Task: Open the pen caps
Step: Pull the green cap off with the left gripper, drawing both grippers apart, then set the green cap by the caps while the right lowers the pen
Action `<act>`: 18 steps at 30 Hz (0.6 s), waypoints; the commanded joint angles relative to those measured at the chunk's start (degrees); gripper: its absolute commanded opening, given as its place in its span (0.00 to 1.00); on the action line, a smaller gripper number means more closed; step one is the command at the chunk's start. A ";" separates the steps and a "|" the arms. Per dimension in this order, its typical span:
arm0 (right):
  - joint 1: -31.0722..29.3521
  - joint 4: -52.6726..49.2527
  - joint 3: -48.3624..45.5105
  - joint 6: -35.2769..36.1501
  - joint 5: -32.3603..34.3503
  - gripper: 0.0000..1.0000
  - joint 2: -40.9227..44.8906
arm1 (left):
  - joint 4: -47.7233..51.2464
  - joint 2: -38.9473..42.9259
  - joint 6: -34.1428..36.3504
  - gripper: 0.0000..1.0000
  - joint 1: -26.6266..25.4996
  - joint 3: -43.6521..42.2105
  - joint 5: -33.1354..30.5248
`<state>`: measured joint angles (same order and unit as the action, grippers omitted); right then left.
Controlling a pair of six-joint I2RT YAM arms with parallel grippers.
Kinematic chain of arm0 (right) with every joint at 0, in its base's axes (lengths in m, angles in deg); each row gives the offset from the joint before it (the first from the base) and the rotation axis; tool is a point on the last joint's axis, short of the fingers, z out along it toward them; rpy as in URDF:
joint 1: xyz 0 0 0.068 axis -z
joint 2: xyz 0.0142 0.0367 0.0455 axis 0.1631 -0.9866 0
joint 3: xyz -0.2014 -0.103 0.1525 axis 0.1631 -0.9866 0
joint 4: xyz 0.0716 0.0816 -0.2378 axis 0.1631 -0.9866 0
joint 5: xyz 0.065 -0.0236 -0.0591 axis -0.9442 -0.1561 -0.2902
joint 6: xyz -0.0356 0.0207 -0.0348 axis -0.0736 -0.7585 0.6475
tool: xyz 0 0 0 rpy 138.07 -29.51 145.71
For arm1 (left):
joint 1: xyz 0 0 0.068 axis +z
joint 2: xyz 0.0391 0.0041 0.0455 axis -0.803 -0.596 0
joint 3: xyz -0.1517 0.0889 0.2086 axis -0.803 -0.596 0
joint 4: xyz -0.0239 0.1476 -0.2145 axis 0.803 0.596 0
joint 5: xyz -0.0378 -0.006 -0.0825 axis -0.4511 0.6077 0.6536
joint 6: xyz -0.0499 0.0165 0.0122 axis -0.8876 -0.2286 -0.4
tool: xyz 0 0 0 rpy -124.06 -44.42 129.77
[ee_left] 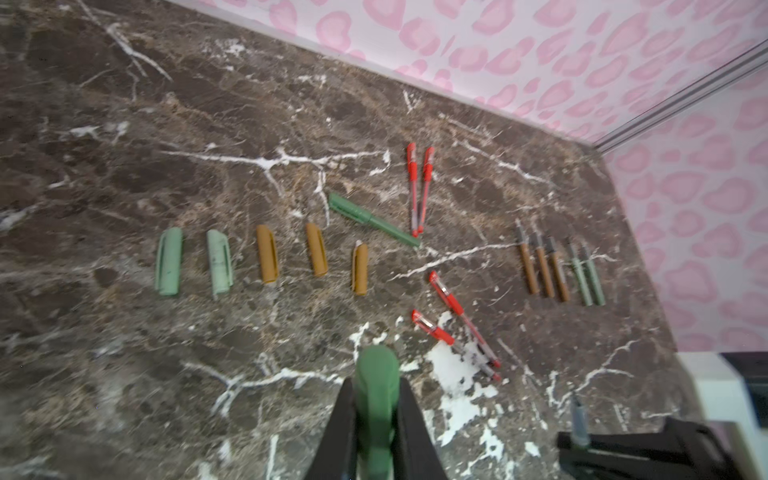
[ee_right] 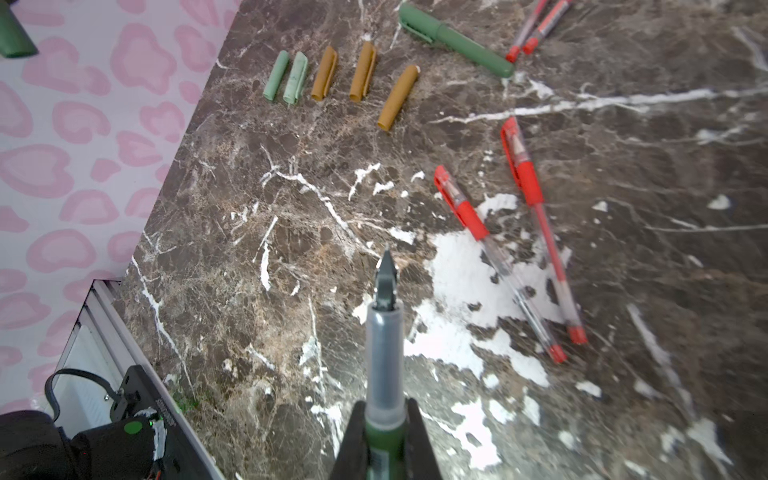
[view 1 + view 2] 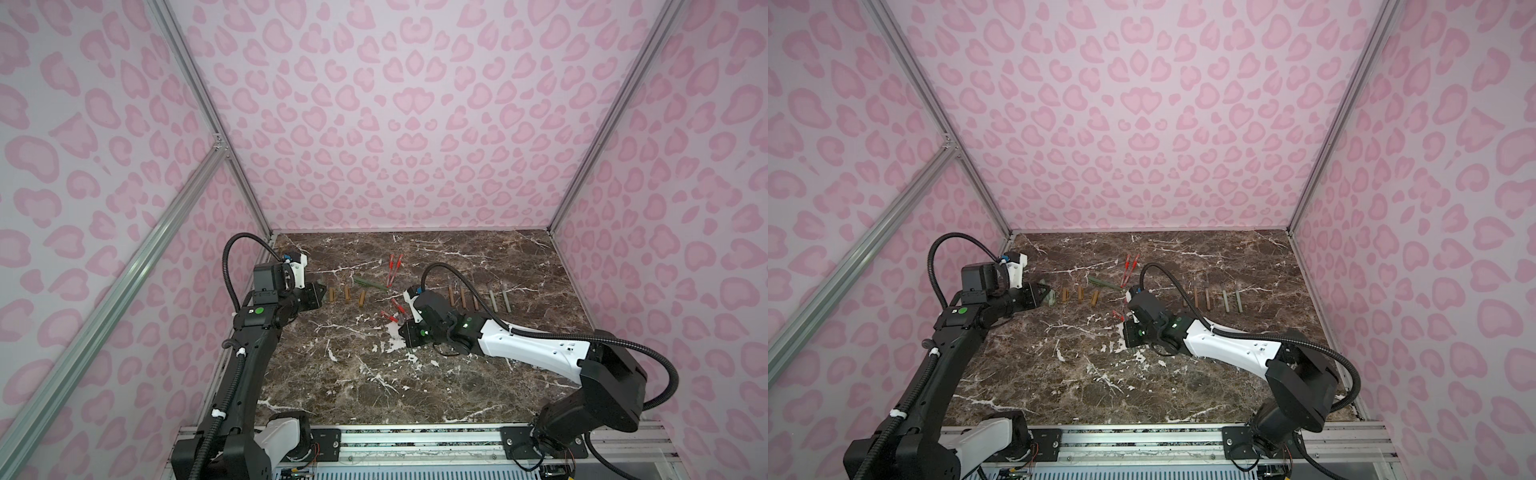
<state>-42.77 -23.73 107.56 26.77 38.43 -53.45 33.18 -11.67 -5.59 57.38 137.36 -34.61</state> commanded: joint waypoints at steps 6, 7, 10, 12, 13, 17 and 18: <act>7.83 -10.39 -3.63 3.71 3.76 0.00 8.15 | 5.65 -2.24 13.26 0.04 0.12 -5.80 -18.47; 8.88 -11.59 -4.08 4.16 4.02 0.00 9.42 | 5.61 -3.20 13.46 0.03 0.39 -5.99 -19.75; 12.55 -14.20 -5.69 5.03 4.32 0.00 12.98 | 6.04 -6.81 14.63 0.04 0.79 -5.26 -21.61; 15.19 -16.18 -6.26 6.48 4.16 0.00 14.47 | 6.36 -10.19 14.72 0.04 1.02 -4.67 -22.09; 16.28 -17.64 -6.32 7.23 4.29 0.00 15.18 | 6.71 -11.99 14.89 0.03 1.13 -4.39 -21.84; 21.07 -20.35 -8.37 9.01 4.62 0.00 18.29 | 7.06 -18.07 16.48 0.03 1.14 -3.30 -23.48; 22.39 -20.53 -8.98 9.45 4.23 0.00 18.87 | 7.02 -19.26 16.56 0.03 1.15 -2.98 -24.83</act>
<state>-22.38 -40.89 99.91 33.92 42.06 -35.55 39.39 -29.02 9.03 58.45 133.36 -55.97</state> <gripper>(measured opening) 0.101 0.140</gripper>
